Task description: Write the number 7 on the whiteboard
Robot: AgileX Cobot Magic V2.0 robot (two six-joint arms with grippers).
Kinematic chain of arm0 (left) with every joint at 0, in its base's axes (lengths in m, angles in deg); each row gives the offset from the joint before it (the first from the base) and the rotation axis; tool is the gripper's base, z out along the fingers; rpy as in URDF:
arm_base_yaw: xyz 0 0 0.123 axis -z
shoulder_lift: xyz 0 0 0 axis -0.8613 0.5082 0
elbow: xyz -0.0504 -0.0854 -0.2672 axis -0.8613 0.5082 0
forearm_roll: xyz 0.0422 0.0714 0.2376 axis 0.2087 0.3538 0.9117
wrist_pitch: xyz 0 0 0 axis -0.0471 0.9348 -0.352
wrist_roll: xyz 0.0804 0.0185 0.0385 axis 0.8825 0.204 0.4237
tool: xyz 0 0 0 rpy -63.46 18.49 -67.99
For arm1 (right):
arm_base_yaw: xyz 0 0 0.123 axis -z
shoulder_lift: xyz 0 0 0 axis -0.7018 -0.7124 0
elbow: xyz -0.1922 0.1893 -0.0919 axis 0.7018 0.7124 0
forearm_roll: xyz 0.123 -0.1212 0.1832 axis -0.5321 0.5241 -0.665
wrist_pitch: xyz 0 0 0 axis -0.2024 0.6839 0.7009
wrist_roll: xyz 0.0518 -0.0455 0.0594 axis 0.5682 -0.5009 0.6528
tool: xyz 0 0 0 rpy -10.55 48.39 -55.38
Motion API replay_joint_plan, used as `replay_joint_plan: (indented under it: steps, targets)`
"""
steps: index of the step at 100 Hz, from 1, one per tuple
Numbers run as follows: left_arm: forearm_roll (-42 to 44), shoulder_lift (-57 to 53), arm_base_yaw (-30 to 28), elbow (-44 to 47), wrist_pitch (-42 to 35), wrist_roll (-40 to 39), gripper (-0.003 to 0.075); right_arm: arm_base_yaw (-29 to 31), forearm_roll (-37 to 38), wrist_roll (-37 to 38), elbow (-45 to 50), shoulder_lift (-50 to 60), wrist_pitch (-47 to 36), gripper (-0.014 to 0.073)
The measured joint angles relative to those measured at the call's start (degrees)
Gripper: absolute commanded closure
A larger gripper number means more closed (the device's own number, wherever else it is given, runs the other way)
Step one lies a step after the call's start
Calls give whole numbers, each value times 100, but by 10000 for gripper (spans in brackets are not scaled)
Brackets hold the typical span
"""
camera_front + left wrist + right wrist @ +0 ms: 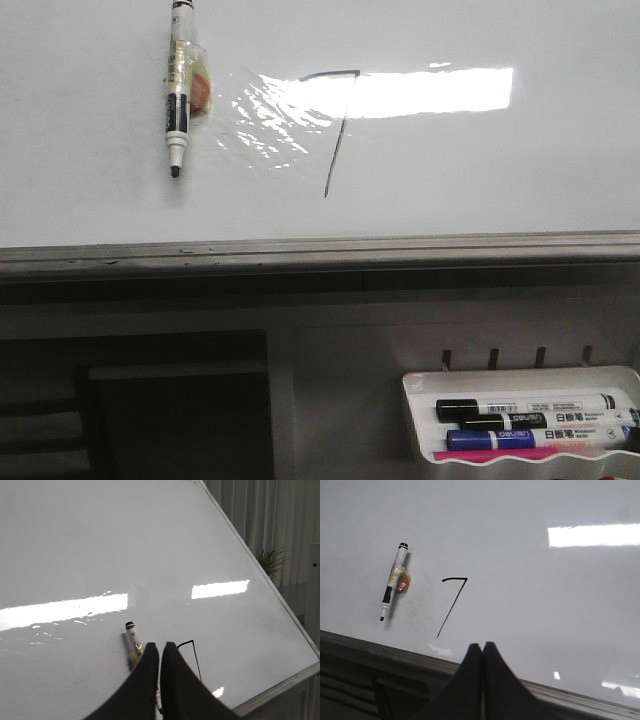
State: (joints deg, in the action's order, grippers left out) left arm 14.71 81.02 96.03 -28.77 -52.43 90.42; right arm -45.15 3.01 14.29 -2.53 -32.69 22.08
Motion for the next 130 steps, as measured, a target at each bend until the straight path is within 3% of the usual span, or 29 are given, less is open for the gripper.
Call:
replay_joint_plan:
  steps: [93, 104, 115, 130]
  targets:
    - [42, 0, 0, 5, 0, 0, 741, 0, 0, 0, 0, 0, 0, 659]
    - [936, 0, 0, 20, 46, -261, 741, 0, 0, 0, 0, 0, 0, 659]
    - [2413, 0, -112, 160, 128, -1450, 741, 0, 0, 0, 0, 0, 0, 659]
    - [3463, 0, -880, 440, 170, -2761, 741, 0, 0, -17, 0, 0, 0, 659]
